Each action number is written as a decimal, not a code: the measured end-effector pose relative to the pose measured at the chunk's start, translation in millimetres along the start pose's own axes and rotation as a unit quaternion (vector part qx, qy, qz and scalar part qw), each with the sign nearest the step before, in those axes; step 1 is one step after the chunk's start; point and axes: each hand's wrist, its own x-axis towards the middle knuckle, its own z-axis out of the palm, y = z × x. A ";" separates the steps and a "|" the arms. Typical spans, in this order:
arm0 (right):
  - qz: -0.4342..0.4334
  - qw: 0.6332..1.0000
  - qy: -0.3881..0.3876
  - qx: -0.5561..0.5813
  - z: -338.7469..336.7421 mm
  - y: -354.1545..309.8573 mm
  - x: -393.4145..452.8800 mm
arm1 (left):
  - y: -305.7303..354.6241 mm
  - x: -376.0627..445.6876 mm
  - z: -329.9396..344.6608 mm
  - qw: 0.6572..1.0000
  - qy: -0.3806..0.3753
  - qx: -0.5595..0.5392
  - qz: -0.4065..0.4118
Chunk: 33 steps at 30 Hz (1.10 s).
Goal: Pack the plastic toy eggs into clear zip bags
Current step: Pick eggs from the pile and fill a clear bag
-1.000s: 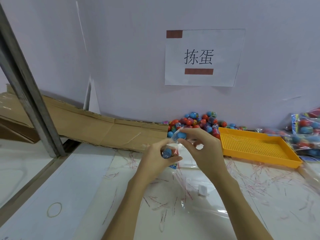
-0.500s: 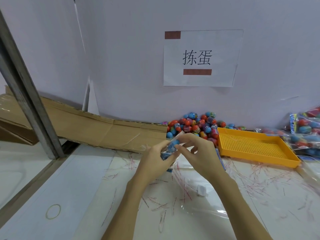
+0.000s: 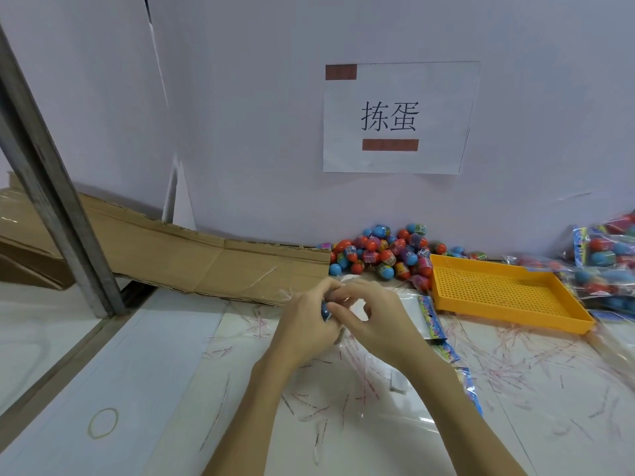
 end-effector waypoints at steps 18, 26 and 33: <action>0.040 0.997 0.053 -0.034 -0.6 -1.3 1.6 | 4.0 5.1 0.9 0.999 0.023 0.023 -0.034; 0.036 0.993 0.101 -0.056 -6.0 -3.2 -1.0 | 9.1 4.2 -0.6 0.995 -0.028 -0.066 -0.068; 0.029 0.991 0.131 -0.017 -5.6 -6.0 0.9 | 13.4 1.9 -5.1 0.997 0.004 -0.046 -0.062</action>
